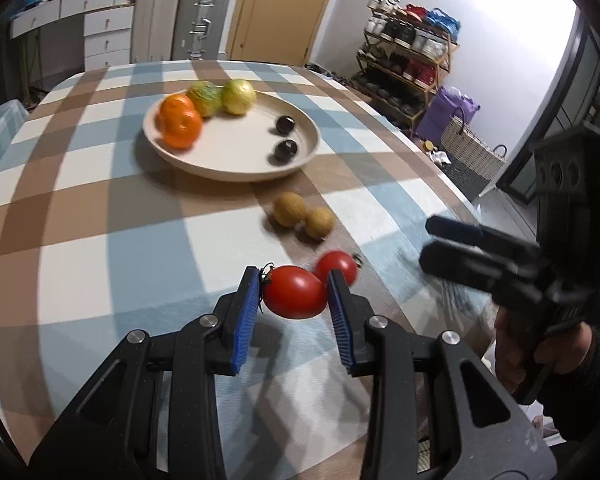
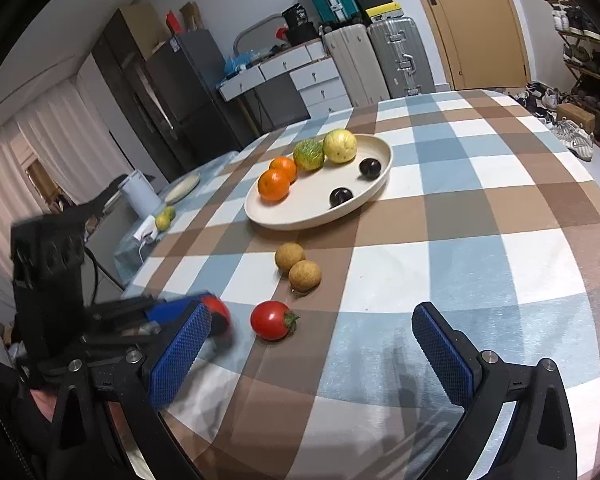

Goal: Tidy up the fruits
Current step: 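Close the right tool on the second tomato while the left tool holds its tomato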

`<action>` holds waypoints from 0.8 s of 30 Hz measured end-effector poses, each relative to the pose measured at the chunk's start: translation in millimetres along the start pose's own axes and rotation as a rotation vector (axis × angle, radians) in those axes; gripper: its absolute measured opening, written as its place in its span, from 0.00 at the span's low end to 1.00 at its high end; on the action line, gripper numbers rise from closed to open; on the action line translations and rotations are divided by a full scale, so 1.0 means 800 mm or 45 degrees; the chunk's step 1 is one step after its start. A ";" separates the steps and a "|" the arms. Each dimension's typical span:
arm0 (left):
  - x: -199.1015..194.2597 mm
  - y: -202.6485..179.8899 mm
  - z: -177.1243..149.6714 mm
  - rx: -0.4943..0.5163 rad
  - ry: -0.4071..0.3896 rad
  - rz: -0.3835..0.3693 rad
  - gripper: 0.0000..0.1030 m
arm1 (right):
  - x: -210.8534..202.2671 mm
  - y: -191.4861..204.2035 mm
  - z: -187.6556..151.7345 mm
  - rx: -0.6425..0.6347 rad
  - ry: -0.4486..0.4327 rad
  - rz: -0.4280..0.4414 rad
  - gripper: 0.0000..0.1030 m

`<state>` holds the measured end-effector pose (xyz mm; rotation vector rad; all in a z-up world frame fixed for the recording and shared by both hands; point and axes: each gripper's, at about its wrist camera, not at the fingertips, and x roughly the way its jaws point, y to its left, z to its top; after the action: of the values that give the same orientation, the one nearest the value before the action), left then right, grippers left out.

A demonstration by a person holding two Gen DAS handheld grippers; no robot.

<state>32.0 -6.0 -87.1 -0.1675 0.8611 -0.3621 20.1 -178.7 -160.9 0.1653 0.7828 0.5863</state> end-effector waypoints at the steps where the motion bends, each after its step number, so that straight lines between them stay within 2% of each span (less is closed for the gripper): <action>1: -0.003 0.004 0.002 -0.007 -0.007 0.004 0.30 | 0.002 0.003 -0.001 -0.008 0.007 0.003 1.00; 12: -0.040 0.061 0.011 -0.104 -0.082 0.059 0.30 | 0.044 0.041 -0.005 -0.128 0.114 0.002 0.97; 14: -0.043 0.067 0.011 -0.115 -0.094 0.071 0.30 | 0.051 0.046 -0.006 -0.142 0.133 0.000 0.88; 15: -0.044 0.070 0.011 -0.120 -0.095 0.071 0.30 | 0.055 0.049 -0.007 -0.154 0.145 -0.004 0.80; 17: -0.045 0.072 0.010 -0.126 -0.099 0.072 0.30 | 0.062 0.051 -0.008 -0.172 0.161 -0.030 0.76; 19: -0.046 0.073 0.010 -0.128 -0.104 0.071 0.30 | 0.065 0.054 -0.010 -0.183 0.160 -0.058 0.65; 20: -0.046 0.074 0.011 -0.129 -0.104 0.071 0.30 | 0.067 0.055 -0.010 -0.187 0.162 -0.064 0.63; 23: -0.046 0.073 0.014 -0.129 -0.117 0.076 0.24 | 0.071 0.058 -0.012 -0.203 0.180 -0.086 0.46; 24: -0.047 0.073 0.016 -0.129 -0.129 0.080 0.24 | 0.073 0.059 -0.013 -0.207 0.192 -0.084 0.38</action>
<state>33.2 62.1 -68.8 -0.2497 0.7833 -0.2492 25.0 -108.0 -187.7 -0.0552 0.8793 0.6017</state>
